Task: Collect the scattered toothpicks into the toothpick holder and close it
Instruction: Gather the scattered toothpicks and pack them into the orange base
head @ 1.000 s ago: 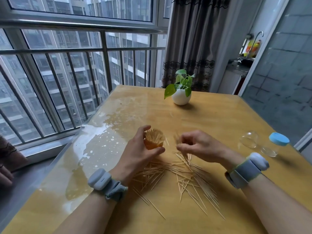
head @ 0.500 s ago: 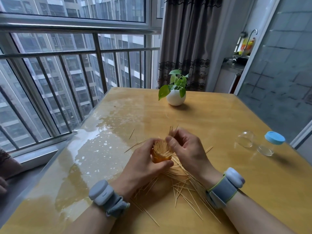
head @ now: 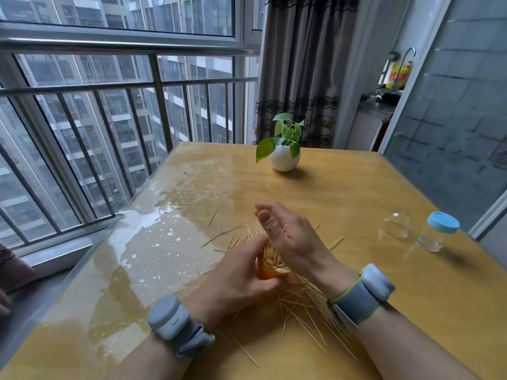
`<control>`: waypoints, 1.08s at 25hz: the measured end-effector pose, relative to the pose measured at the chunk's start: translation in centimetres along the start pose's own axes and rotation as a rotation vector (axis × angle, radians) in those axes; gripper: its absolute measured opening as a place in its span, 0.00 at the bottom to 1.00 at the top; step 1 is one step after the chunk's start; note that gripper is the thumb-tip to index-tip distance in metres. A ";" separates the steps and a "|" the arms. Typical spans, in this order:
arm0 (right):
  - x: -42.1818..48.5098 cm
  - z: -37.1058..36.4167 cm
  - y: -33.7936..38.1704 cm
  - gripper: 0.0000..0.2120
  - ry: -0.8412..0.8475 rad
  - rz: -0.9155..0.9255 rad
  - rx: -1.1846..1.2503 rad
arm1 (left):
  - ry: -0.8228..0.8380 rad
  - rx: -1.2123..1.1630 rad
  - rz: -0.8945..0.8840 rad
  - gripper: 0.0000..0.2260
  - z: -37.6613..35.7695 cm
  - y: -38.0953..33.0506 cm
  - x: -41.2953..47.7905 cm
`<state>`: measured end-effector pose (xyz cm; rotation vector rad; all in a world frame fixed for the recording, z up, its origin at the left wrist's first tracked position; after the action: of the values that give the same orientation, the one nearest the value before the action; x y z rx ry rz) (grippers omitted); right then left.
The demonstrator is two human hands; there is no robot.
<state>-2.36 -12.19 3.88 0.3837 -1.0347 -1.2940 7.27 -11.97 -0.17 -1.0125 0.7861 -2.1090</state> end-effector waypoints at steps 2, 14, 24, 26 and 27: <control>-0.1 0.0 0.1 0.27 -0.004 0.024 -0.053 | -0.013 -0.024 0.003 0.20 0.1 -0.2 0.0; 1.5 -3.2 -0.2 0.39 0.300 -0.095 -0.249 | -0.242 -0.065 0.110 0.18 4.7 1.8 0.1; 2.1 -4.1 1.9 0.45 0.247 -0.043 -0.105 | -0.225 -0.047 0.092 0.20 4.6 1.7 0.1; 2.6 -2.7 1.8 0.37 0.131 -0.068 -0.012 | -0.287 -0.030 0.104 0.21 5.8 2.2 0.1; 2.7 -1.5 1.3 0.33 0.064 -0.084 -0.004 | -0.341 -0.015 0.124 0.22 6.7 2.6 0.0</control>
<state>-0.55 -14.71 5.15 0.4671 -0.9706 -1.3505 13.57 -15.06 1.37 -1.2551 0.6753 -1.7647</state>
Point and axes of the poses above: each hand's wrist, its own x-axis towards the middle knuckle, its own z-axis out of the back of the hand, y = z × x, the point moved 8 cm from there along x, towards the middle knuckle, and after that the axes turned 10 degrees about -y, right-handed, at the moved point
